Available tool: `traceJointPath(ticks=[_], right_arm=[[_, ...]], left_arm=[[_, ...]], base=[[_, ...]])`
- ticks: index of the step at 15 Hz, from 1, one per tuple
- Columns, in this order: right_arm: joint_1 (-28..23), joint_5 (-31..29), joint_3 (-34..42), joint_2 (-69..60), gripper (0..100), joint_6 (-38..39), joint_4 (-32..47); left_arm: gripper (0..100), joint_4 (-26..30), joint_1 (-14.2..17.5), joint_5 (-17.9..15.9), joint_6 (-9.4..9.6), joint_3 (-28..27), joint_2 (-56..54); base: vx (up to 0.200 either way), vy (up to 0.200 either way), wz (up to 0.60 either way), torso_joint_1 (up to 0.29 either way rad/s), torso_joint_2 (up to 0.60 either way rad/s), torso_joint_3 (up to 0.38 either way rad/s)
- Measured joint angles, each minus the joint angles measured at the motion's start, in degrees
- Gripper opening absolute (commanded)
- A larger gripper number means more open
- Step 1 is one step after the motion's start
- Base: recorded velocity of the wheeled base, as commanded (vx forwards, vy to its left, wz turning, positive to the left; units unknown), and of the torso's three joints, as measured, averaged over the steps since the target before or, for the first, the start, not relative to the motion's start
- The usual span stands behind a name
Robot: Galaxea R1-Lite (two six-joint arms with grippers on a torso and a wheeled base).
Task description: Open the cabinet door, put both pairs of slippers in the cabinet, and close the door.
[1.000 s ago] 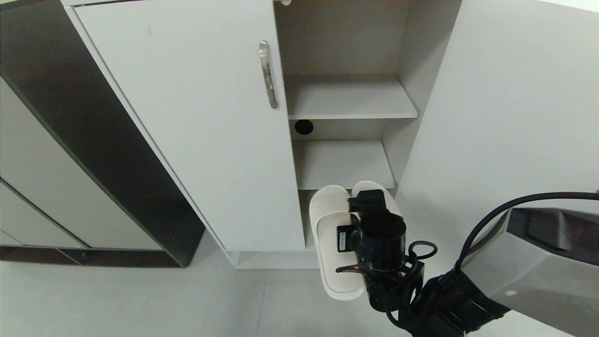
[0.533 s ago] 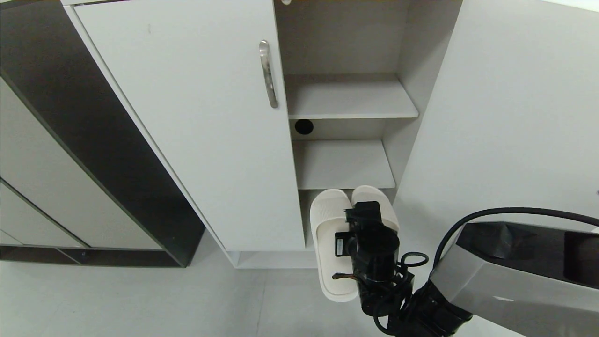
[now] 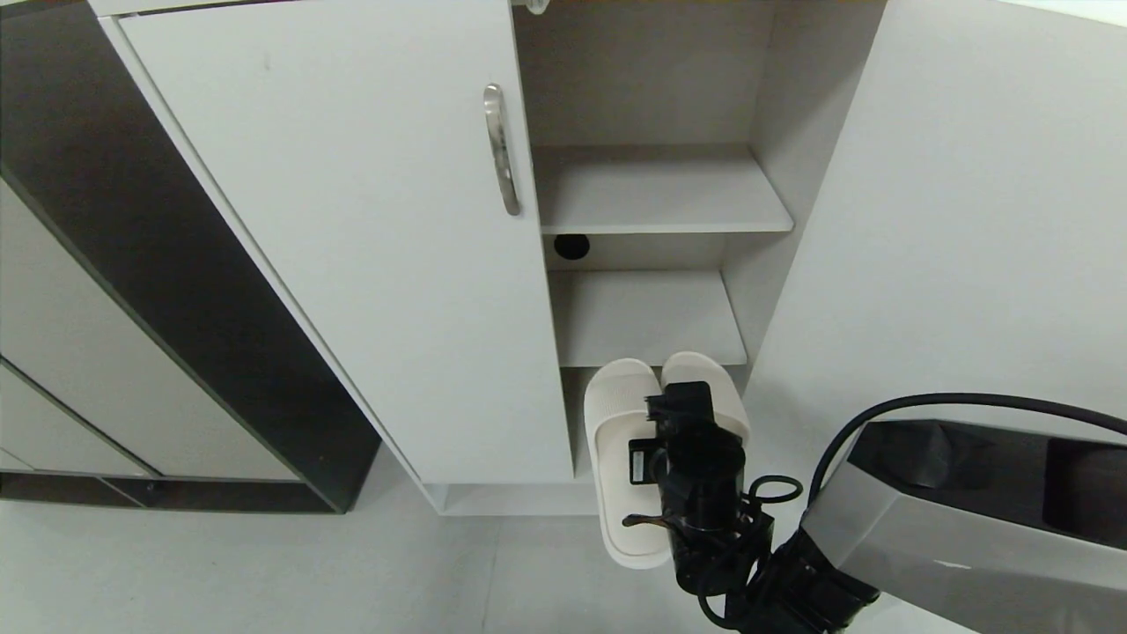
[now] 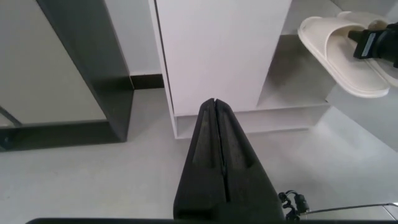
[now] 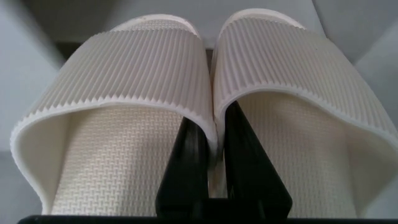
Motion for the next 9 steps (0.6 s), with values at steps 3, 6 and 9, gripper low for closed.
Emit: traceJointPath(ticks=[3, 6, 9], right_arm=[[-0.1, 0.0, -0.1, 0.0, 0, 0.0, 0.0], [-0.1, 0.0, -0.1, 0.0, 0, -0.1, 0.0], [-0.1, 0.0, -0.1, 0.0, 0, -0.1, -0.3]], left_arm=[[0, 0.0, 0.0, 0.0, 0.00, 0.0, 0.0], [0, 0.0, 0.0, 0.0, 0.00, 0.0, 0.0], [0, 0.0, 0.0, 0.0, 0.00, 0.0, 0.0]], base=[[0.200, 0.000, 0.00, 0.004, 0.00, -0.001], [0.200, 0.000, 0.00, 0.004, 0.00, 0.004], [0.067, 0.000, 0.00, 0.001, 0.00, 0.001]])
